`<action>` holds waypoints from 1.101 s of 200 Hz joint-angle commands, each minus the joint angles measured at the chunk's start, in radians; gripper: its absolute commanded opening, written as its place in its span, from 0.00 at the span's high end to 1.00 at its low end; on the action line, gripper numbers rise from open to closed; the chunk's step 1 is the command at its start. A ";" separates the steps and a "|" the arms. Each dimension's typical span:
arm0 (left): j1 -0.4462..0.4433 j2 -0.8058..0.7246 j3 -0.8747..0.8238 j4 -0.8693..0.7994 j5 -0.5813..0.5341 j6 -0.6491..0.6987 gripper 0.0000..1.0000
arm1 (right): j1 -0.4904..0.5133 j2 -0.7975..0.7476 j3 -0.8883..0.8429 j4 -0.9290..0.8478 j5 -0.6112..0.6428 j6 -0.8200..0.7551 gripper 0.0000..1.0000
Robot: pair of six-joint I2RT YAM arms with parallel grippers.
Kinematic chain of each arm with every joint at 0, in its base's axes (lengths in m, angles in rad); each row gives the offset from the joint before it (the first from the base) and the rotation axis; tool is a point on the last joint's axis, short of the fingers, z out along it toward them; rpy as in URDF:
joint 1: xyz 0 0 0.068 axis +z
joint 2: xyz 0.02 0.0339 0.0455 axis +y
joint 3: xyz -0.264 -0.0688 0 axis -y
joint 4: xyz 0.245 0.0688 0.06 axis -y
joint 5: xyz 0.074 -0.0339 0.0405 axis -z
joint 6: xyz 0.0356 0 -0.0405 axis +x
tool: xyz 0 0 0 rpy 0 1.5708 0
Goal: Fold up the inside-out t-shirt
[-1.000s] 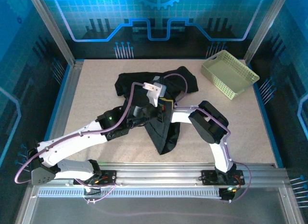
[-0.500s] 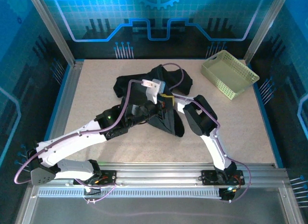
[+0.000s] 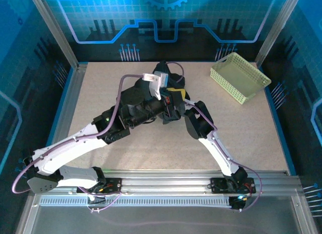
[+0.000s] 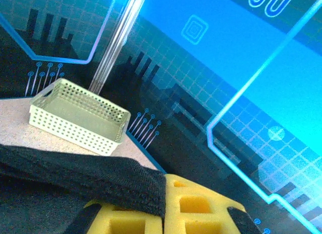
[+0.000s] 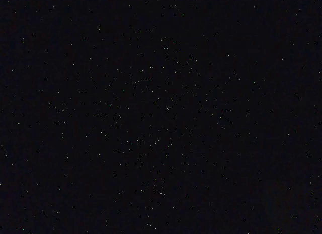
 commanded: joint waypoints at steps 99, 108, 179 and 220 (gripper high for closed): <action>-0.031 -0.126 -0.004 0.072 -0.154 0.152 1.00 | -0.044 0.023 0.004 -0.452 0.038 0.073 0.06; -0.029 -0.133 -0.013 0.072 -0.166 0.157 1.00 | -0.041 -0.011 -0.062 -0.434 0.039 0.084 0.06; -0.011 -0.148 -0.067 0.091 -0.192 0.151 1.00 | -0.014 -0.095 -0.294 -0.328 0.022 0.108 0.19; 0.020 -0.171 -0.094 0.061 -0.251 0.155 1.00 | -0.010 -0.117 -0.364 -0.265 0.015 0.101 0.55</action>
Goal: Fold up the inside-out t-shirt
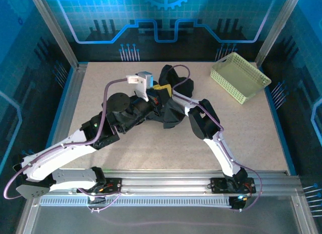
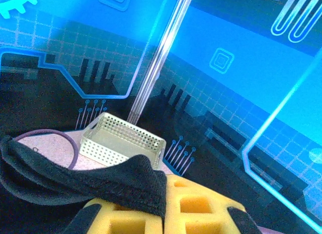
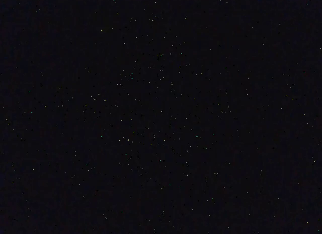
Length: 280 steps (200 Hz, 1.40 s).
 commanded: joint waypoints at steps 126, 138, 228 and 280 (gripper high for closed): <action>0.489 -0.008 -0.104 -0.247 -0.093 -0.045 1.00 | 0.076 -0.539 -0.828 0.644 -0.091 -0.202 1.00; 0.555 0.033 -0.119 -0.275 -0.049 -0.061 1.00 | 0.082 -0.606 -0.895 0.702 -0.096 -0.218 1.00; 0.712 0.438 -0.181 -0.325 0.296 -0.071 0.88 | 0.069 -0.916 -1.105 0.955 -0.337 -0.310 1.00; 0.643 0.284 -0.348 -0.167 0.336 0.058 0.43 | 0.052 -0.965 -1.096 1.008 -0.462 -0.352 1.00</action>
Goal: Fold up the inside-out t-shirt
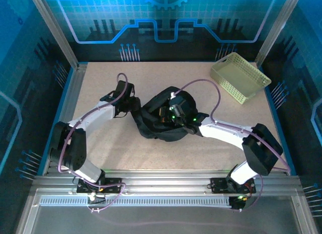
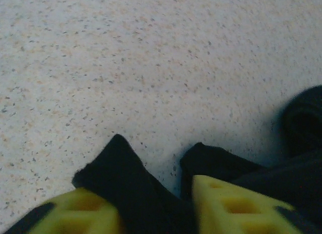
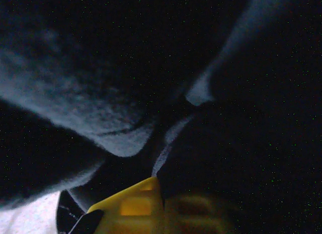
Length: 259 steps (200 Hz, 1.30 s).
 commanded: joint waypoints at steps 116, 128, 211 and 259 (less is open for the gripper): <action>-0.147 -0.275 -0.229 0.404 0.203 0.142 0.11 | 0.022 0.000 0.006 0.064 -0.097 -0.145 1.00; -0.148 -0.257 -0.206 0.403 0.215 0.135 0.13 | 0.029 0.005 0.004 0.065 -0.105 -0.154 1.00; -0.130 -0.099 -0.004 0.275 0.069 0.062 0.83 | 0.104 0.027 0.001 0.075 -0.157 -0.215 1.00; -0.010 0.083 0.142 0.056 0.050 -0.100 1.00 | 0.116 -0.095 -0.097 0.107 -0.050 -0.236 1.00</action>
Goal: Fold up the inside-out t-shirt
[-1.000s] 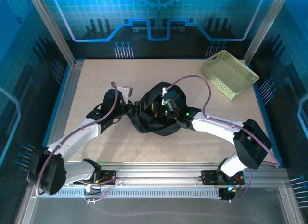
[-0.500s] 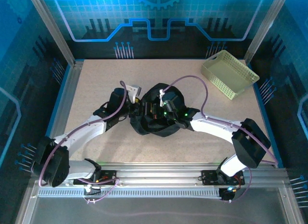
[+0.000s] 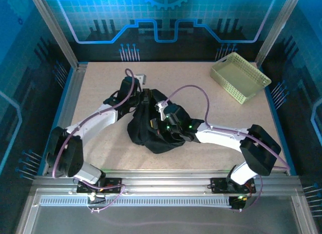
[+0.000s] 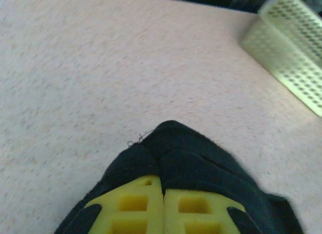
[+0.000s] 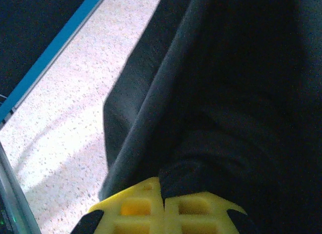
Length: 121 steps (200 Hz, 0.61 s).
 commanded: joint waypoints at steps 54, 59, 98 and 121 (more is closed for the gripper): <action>0.074 0.011 -0.111 -0.062 0.016 -0.028 0.71 | -0.056 -0.258 0.031 -0.095 0.135 -0.064 1.00; 0.073 -0.021 -0.150 -0.029 0.029 -0.024 0.66 | -0.063 -0.262 0.045 -0.115 0.142 -0.063 1.00; -0.002 -0.357 -0.470 0.231 0.077 0.007 0.27 | -0.123 -0.239 0.132 -0.191 0.102 -0.008 1.00; -0.096 -0.503 -0.569 0.312 0.083 -0.030 0.08 | -0.122 -0.194 0.133 -0.164 0.070 0.030 1.00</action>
